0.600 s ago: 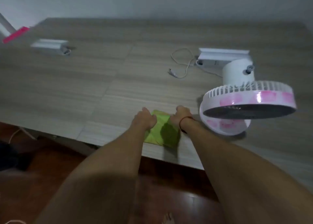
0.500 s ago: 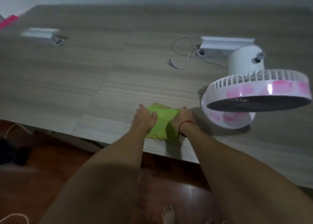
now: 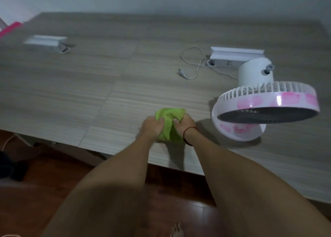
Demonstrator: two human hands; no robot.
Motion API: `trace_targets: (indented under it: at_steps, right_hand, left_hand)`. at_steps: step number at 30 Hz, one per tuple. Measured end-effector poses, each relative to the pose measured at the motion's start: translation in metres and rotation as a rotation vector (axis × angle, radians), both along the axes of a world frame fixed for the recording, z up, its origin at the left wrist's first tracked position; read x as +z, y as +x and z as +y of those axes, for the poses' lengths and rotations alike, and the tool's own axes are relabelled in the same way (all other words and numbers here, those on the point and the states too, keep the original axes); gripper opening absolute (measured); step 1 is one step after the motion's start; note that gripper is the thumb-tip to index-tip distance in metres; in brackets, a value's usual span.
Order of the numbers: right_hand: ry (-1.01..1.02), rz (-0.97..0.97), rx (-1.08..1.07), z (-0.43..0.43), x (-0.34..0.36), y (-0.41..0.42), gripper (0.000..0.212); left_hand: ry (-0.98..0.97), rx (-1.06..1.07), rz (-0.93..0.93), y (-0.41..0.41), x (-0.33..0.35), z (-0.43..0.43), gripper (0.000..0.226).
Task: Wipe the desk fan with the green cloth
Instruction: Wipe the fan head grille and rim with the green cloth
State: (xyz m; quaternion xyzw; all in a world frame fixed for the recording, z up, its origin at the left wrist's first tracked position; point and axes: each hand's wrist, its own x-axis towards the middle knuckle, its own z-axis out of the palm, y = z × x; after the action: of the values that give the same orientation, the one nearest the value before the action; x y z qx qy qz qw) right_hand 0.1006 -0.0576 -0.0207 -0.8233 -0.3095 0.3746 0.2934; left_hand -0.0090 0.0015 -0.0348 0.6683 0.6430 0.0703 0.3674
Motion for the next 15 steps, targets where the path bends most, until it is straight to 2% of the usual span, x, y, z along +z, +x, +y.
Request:
trace_targets:
  at_steps: [6,9,15]
  right_hand:
    - [0.277,-0.094,-0.066,0.010,0.116,0.016,0.038]
    - [0.384,-0.161,-0.128,-0.006,0.176,0.030,0.035]
    - [0.447,-0.312,-0.261,-0.081,0.236,0.089,0.028]
  left_hand:
    - [0.247,0.039,-0.292,0.013,0.128,0.003,0.037]
    - [0.298,0.036,-0.397,0.031,0.186,-0.015,0.034]
    - [0.336,-0.164,-0.476,0.086,0.239,-0.069,0.022]
